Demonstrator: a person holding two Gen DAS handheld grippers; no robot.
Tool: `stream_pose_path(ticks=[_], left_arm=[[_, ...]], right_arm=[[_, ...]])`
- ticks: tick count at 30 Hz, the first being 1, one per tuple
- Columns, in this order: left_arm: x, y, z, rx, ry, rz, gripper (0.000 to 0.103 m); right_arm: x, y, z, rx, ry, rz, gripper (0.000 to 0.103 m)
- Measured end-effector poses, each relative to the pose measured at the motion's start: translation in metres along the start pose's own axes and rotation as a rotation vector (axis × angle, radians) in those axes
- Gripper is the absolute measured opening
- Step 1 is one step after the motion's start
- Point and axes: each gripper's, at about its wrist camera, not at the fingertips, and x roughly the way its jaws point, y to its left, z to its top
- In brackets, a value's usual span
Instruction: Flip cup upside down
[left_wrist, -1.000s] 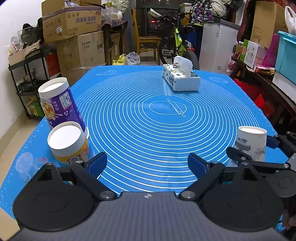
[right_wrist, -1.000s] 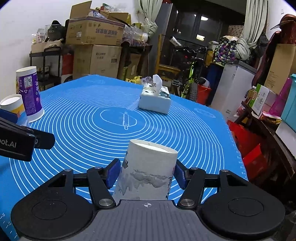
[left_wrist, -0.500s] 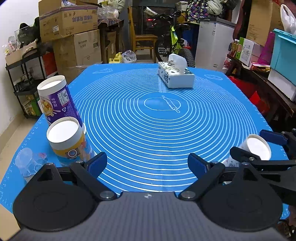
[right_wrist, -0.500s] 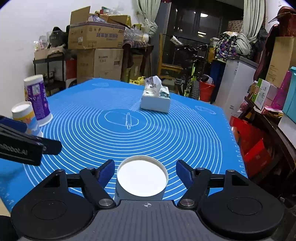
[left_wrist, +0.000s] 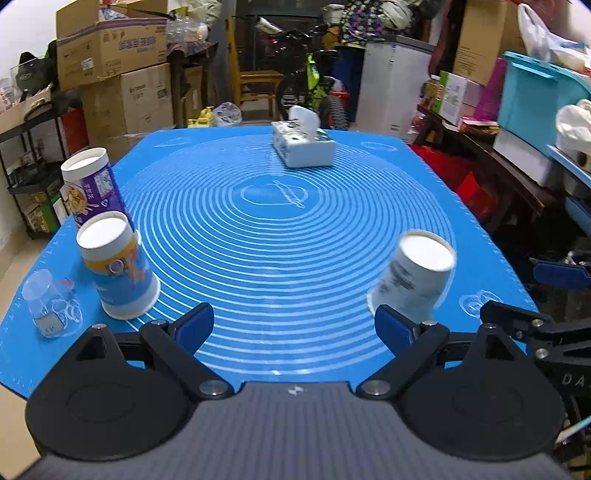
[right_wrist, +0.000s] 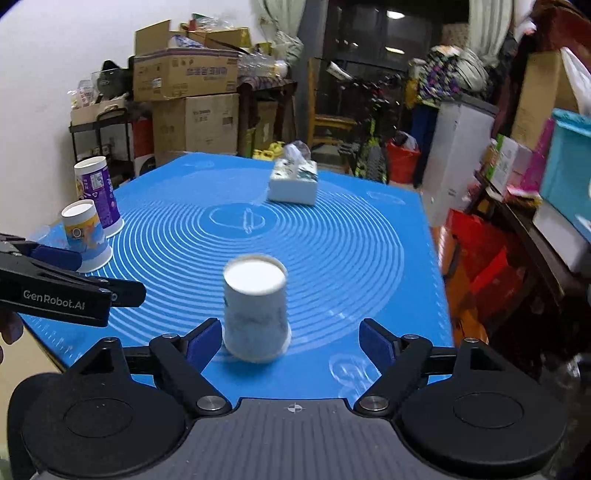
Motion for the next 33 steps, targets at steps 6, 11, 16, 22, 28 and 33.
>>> stream_pose_path(ticks=[6, 11, 16, 22, 28, 33], left_arm=[[-0.011, -0.021, -0.014, 0.063, 0.008, -0.022, 0.093], [-0.018, -0.030, -0.021, 0.080, 0.012, -0.039, 0.093], [-0.024, -0.036, -0.026, 0.101, 0.007, -0.038, 0.093], [-0.024, -0.037, -0.027, 0.099, 0.011, -0.042, 0.093], [-0.022, -0.036, -0.026, 0.094, 0.014, -0.044, 0.093], [-0.021, -0.038, -0.027, 0.096, 0.018, -0.046, 0.093]], right_arm=[[-0.020, -0.010, -0.013, 0.019, 0.019, -0.016, 0.084], [-0.030, -0.009, -0.017, 0.015, 0.021, -0.012, 0.084], [-0.033, -0.010, -0.018, 0.024, 0.023, -0.007, 0.084], [-0.036, -0.012, -0.018, 0.023, 0.020, -0.008, 0.084], [-0.036, -0.015, -0.020, 0.031, 0.033, -0.009, 0.084], [-0.034, -0.016, -0.022, 0.030, 0.041, -0.005, 0.084]])
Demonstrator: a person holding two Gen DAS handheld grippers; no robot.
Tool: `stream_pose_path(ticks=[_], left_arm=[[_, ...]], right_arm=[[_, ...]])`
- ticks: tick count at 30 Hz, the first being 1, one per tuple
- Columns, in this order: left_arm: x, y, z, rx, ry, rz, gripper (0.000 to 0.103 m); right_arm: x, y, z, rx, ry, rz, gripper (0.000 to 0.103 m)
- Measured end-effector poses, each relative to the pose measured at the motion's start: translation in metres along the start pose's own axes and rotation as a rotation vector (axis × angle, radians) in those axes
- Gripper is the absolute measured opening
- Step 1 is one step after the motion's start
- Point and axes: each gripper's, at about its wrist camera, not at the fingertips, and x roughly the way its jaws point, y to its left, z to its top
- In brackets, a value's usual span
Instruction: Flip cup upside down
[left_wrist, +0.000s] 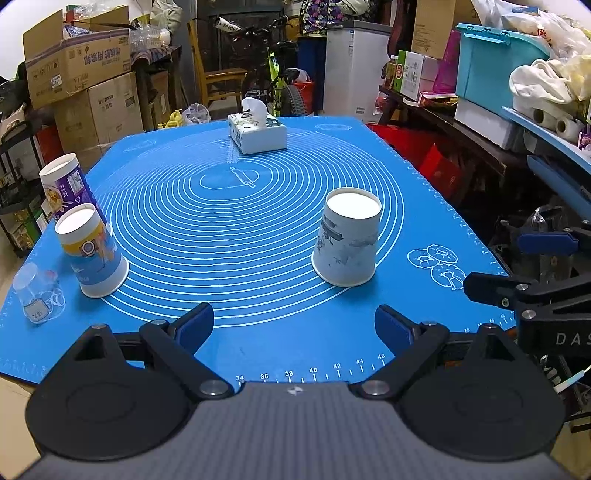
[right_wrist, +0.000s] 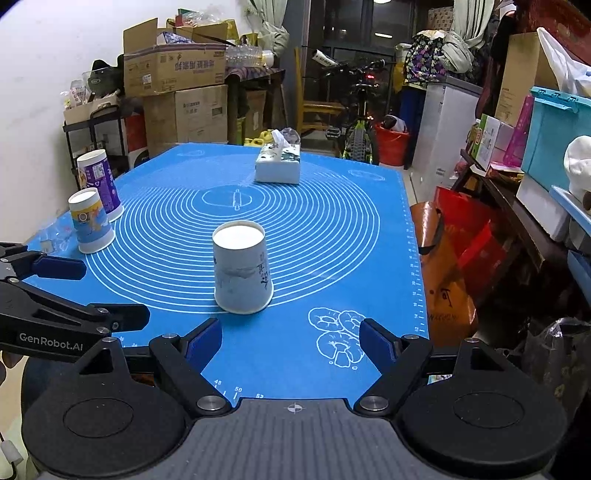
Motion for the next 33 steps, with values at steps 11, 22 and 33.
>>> stream_pose_path(ticks=[11, 22, 33], left_arm=[[0.0008, -0.0013, -0.0012, 0.004, 0.007, -0.006, 0.093], [0.0019, -0.0016, -0.0014, 0.004, 0.015, -0.006, 0.093], [0.0019, -0.0022, -0.0015, 0.004, 0.015, -0.005, 0.093]], right_arm=[[0.0032, 0.0004, -0.0015, 0.003, 0.021, 0.000, 0.084], [0.0050, 0.0010, -0.0038, -0.002, 0.027, 0.004, 0.084], [0.0054, 0.0008, -0.0040, -0.003, 0.033, 0.005, 0.084]])
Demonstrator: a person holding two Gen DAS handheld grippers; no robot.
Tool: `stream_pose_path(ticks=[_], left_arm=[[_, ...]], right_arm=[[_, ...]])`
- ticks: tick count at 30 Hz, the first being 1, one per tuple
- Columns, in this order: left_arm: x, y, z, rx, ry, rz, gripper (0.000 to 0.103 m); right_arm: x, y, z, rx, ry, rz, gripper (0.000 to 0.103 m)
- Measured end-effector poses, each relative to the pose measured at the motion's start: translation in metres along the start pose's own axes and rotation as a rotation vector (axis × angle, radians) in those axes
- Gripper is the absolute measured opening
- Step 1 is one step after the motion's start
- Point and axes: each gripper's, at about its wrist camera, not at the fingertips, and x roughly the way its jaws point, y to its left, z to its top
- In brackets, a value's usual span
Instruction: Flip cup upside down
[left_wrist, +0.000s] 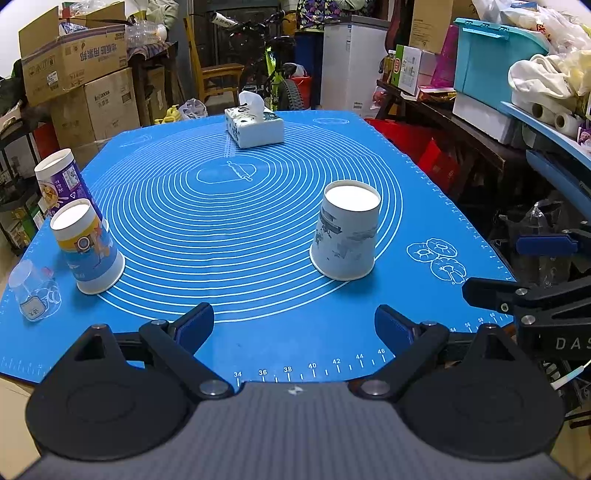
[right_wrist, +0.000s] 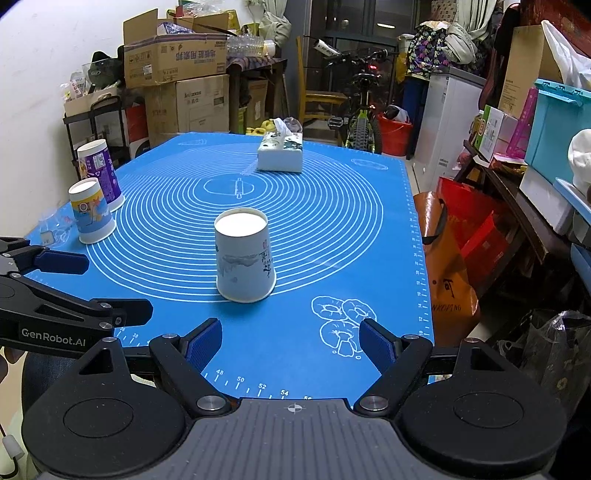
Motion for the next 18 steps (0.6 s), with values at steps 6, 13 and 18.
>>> stream_pose_path(ticks=[6, 13, 18], left_arm=[[0.0010, -0.0018, -0.0012, 0.004, 0.002, -0.002, 0.093], [0.0016, -0.0039, -0.0020, 0.006, 0.005, 0.000, 0.093], [0.0010, -0.0037, -0.0021, 0.011, 0.005, -0.001, 0.093]], right_arm=[[0.0002, 0.0001, 0.0000, 0.000, 0.002, -0.001, 0.084], [0.0010, -0.0003, -0.0022, 0.001, 0.005, -0.001, 0.084], [0.0010, -0.0003, -0.0025, 0.002, 0.005, 0.000, 0.084]])
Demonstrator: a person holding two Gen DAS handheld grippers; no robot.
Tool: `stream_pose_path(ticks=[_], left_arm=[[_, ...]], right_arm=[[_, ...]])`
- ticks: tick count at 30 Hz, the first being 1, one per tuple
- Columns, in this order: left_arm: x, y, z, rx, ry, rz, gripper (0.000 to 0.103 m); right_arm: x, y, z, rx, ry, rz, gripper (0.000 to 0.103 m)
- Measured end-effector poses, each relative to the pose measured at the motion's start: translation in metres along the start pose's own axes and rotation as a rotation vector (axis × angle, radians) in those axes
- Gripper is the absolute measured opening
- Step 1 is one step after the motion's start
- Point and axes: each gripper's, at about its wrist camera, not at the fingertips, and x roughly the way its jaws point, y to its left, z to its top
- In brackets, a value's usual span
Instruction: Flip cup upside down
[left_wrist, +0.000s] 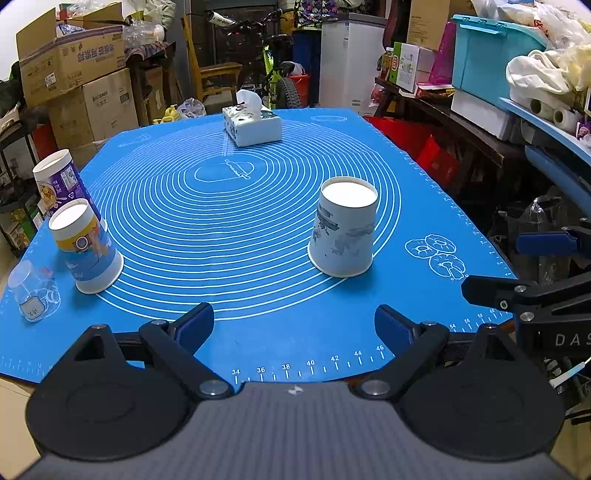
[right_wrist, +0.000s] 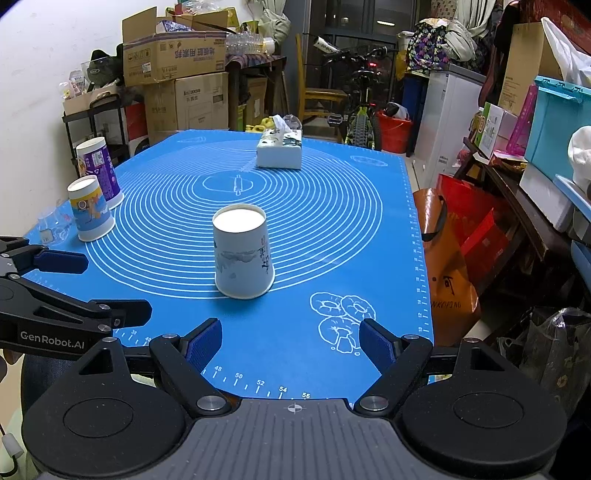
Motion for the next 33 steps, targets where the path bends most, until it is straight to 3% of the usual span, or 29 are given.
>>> stream_pose_path(ticks=[33], left_arm=[[0.0032, -0.0008, -0.0014, 0.010, 0.014, 0.004, 0.095]], right_arm=[[0.0020, -0.0021, -0.0016, 0.003, 0.012, 0.007, 0.084]])
